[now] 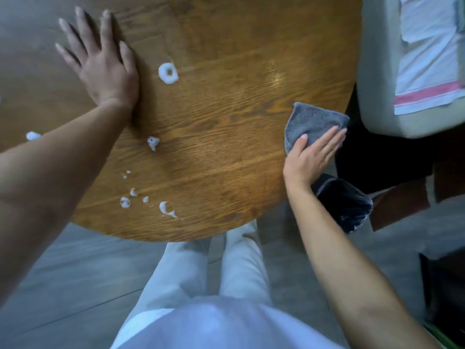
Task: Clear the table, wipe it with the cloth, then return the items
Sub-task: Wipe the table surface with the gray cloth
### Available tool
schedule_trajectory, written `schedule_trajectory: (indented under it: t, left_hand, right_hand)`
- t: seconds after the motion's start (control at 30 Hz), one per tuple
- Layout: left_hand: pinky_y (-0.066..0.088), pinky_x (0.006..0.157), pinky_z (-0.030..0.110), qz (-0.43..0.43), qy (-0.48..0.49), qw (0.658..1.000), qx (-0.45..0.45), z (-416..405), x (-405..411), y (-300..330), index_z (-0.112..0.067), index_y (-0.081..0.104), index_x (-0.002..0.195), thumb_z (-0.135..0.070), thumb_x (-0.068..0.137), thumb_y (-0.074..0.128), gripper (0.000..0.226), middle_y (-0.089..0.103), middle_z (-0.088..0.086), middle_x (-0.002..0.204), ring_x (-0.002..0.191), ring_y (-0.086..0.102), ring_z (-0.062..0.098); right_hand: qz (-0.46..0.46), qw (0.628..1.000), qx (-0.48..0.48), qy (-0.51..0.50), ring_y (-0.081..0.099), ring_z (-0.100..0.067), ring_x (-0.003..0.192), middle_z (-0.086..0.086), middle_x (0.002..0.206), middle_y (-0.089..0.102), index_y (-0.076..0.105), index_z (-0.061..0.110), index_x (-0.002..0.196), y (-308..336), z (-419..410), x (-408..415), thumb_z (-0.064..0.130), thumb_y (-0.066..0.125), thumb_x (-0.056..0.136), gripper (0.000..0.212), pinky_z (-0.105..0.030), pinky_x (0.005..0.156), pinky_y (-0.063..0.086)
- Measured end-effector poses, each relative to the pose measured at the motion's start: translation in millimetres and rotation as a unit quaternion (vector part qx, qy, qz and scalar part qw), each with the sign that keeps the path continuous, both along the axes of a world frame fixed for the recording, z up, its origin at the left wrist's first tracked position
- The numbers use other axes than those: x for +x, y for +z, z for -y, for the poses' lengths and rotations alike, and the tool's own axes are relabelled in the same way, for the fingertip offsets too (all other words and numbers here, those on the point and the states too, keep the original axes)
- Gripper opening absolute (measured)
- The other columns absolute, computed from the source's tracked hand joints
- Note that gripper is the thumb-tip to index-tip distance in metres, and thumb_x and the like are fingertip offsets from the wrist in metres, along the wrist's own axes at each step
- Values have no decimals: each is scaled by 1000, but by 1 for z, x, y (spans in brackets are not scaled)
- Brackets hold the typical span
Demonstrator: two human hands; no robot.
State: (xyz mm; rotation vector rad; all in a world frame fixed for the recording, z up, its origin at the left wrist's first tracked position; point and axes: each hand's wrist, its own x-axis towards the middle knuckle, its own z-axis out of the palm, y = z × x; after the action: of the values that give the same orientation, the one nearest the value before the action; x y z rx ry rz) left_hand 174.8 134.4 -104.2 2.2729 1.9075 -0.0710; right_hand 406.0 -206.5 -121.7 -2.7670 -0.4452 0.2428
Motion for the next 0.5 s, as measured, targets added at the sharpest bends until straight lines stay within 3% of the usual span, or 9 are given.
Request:
schedule_trajectory:
  t: [0.13,0.23,0.33,0.4,0.5]
  left_hand:
    - [-1,125,63,3,-2,1000,-7,0,0,0,-36,25,161,-49,100,25,63,9,6,174,159,2,41]
    - [-1,125,64,12,-2,1000,-12,-1,2,2,-32,25,162,-48,100,26,64,9,7,174,159,2,40]
    - [-2,125,64,7,-19,1000,-12,1,2,2,-25,23,163,-47,99,27,68,7,12,173,159,2,38]
    - [-2,126,61,13,-39,999,-15,5,0,2,-19,20,164,-47,100,27,70,6,16,173,159,1,38]
    - [-2,127,59,14,-69,997,-5,12,-5,-2,-14,17,164,-48,102,28,72,4,18,172,159,0,38]
  right_hand:
    - [-11,999,-2,-44,20,-44,155,-34,166,14,20,-12,157,2,5,-24,38,39,106,75,-49,128,19]
    - [-53,996,8,-73,26,-45,152,-33,167,9,18,-11,158,14,34,-109,35,40,106,73,-45,123,29]
    - [-123,989,6,-81,28,-44,149,-29,169,2,13,-8,160,28,49,-190,38,41,105,77,-46,110,42]
    - [-134,988,-1,-80,33,-48,147,-30,169,3,13,-7,160,29,54,-206,40,41,103,79,-50,104,48]
    - [-118,991,-29,-54,33,-51,146,-31,168,5,13,-8,160,25,58,-196,45,41,101,83,-55,110,44]
